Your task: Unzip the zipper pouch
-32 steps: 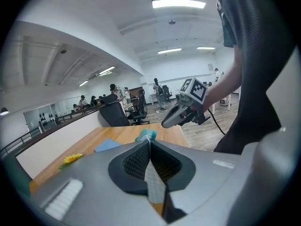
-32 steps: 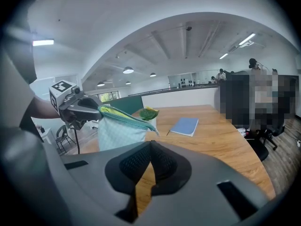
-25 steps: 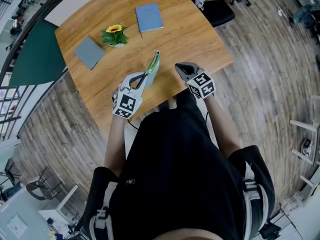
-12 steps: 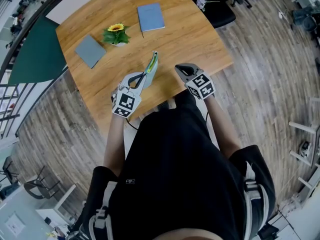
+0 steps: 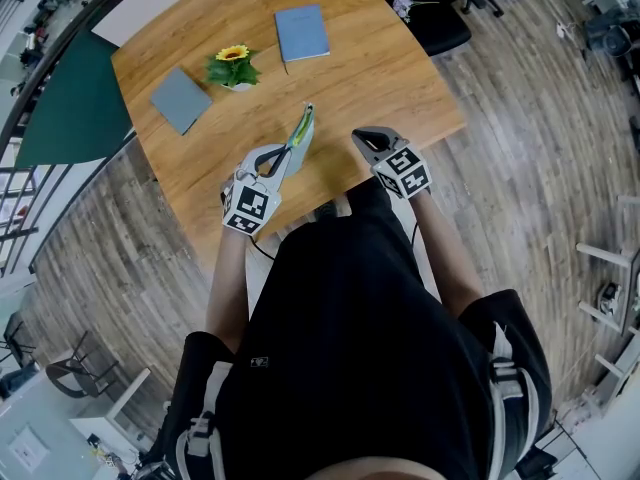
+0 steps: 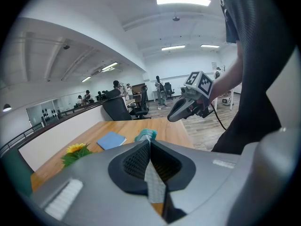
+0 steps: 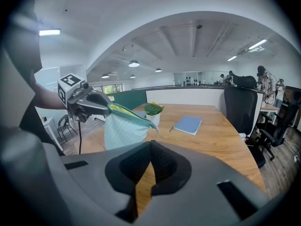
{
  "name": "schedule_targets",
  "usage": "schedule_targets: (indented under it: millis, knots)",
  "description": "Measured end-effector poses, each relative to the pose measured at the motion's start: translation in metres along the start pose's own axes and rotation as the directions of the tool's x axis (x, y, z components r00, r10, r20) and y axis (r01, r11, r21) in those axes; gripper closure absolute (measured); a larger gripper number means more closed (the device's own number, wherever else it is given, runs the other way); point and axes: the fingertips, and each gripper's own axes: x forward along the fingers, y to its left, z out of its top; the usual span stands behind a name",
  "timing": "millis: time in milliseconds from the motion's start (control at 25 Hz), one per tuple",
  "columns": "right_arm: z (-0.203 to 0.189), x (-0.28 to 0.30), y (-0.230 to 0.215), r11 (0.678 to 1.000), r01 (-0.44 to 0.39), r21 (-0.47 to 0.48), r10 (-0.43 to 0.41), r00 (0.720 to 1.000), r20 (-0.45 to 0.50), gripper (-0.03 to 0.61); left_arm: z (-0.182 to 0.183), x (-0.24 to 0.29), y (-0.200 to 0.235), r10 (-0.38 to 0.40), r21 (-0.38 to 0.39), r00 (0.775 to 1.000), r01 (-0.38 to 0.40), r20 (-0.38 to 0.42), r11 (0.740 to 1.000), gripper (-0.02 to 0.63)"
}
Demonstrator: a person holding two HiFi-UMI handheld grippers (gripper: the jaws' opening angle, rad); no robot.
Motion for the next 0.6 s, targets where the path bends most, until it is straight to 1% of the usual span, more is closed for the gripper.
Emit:
schedule_targets:
  millis: [360, 600]
  knots:
    - [-0.0009, 0.0019, 0.0003, 1.000, -0.002, -0.004, 0.002, 1.000, 0.003, 0.577, 0.0005, -0.0011, -0.0005, 0.002, 0.004, 1.000, -0.002, -0.001, 1.000, 0.606]
    - [-0.0062, 0.0009, 0.0007, 1.000, -0.004, 0.010, 0.004, 1.000, -0.011, 0.577, -0.0017, 0.0005, -0.0018, 0.006, 0.001, 1.000, -0.006, -0.005, 1.000, 0.606]
